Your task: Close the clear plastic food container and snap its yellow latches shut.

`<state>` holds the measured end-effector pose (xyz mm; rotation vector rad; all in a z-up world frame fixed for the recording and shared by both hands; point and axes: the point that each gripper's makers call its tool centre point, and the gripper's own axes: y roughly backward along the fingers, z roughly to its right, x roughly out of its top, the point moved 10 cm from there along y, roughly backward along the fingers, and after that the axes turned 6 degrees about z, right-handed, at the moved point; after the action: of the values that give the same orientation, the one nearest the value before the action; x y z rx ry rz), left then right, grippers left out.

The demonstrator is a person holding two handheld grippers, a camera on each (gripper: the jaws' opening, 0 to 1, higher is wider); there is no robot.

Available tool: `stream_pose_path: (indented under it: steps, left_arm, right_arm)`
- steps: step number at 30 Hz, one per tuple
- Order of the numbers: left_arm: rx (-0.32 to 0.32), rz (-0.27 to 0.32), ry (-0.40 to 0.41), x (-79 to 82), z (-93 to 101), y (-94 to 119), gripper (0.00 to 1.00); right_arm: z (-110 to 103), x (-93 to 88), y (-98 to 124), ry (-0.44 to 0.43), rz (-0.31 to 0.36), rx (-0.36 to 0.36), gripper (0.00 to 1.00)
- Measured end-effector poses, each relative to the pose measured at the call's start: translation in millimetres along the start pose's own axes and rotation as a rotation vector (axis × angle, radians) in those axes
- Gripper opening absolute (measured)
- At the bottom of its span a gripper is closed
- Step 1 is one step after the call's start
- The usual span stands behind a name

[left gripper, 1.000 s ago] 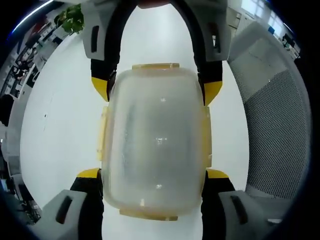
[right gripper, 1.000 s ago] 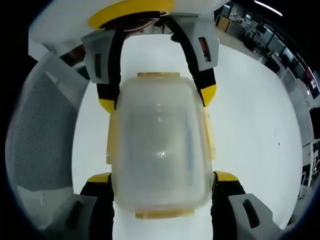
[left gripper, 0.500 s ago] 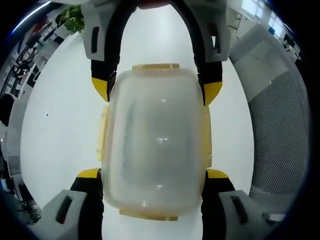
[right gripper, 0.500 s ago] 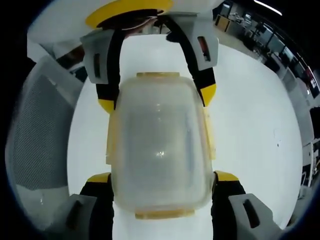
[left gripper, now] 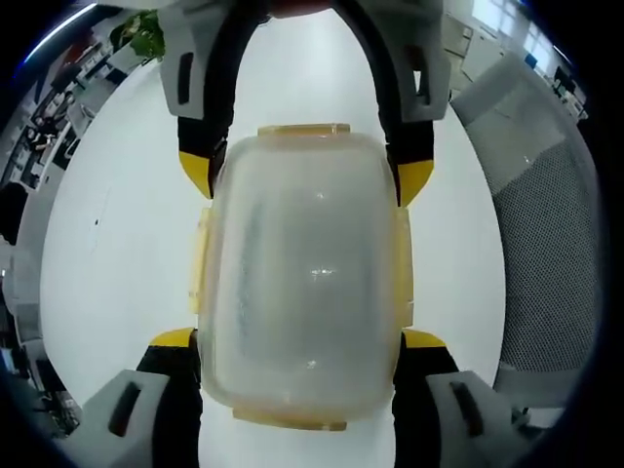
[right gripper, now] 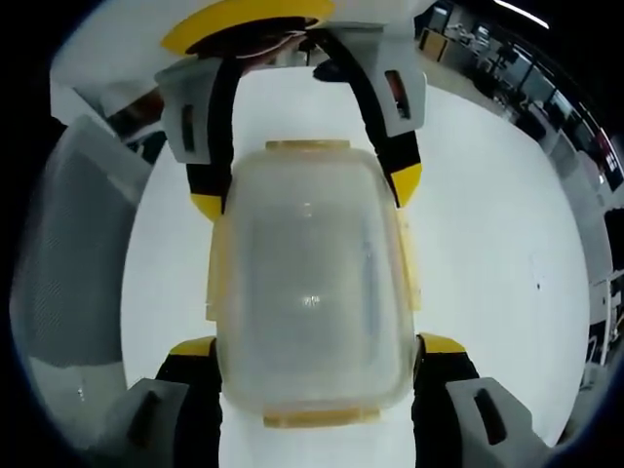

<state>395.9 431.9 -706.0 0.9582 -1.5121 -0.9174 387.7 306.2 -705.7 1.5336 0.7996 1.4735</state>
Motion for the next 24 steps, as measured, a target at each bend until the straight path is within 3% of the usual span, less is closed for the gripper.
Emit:
stream_pose_path:
  steps: [24]
  left_arm:
    - [-0.001, -0.026, -0.01, 2.9, -35.8, -6.5, 0.81]
  right_arm:
    - [35.2, -1.6, -1.6, -0.012, 0.003, -0.01, 0.81]
